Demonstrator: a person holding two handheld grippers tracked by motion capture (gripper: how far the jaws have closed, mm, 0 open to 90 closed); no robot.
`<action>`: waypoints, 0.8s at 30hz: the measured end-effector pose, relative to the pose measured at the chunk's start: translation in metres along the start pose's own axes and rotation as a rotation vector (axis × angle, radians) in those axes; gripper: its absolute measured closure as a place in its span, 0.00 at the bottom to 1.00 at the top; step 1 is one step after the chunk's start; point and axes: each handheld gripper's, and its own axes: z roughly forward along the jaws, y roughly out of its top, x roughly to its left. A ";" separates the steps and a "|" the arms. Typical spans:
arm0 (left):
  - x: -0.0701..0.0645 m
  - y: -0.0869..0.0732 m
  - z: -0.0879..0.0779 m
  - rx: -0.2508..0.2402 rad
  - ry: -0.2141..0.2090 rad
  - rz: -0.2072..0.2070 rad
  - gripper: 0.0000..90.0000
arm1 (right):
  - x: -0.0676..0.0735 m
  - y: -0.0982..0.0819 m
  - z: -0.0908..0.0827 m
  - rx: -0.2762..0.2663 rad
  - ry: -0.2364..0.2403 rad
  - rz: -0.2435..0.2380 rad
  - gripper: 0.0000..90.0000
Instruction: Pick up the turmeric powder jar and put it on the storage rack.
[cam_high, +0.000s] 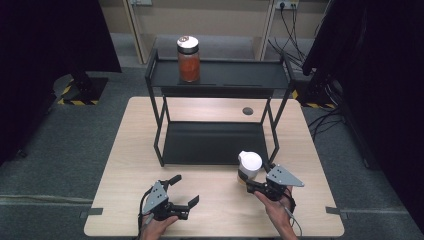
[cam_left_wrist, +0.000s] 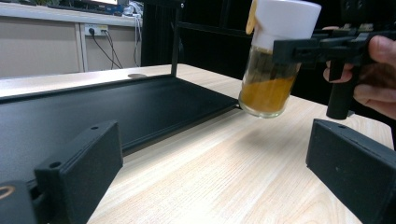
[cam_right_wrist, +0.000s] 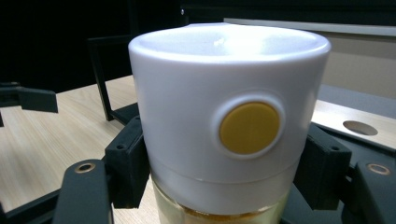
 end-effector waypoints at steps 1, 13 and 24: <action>0.000 0.000 0.000 0.000 0.000 0.000 0.03 | 0.000 0.002 -0.001 -0.001 0.000 0.000 0.34; -0.001 0.000 -0.001 -0.002 0.007 0.000 0.03 | -0.001 0.026 -0.006 -0.022 0.010 -0.016 0.34; -0.002 0.000 -0.001 -0.001 0.014 -0.003 0.04 | -0.002 0.044 -0.003 -0.026 0.036 -0.021 0.34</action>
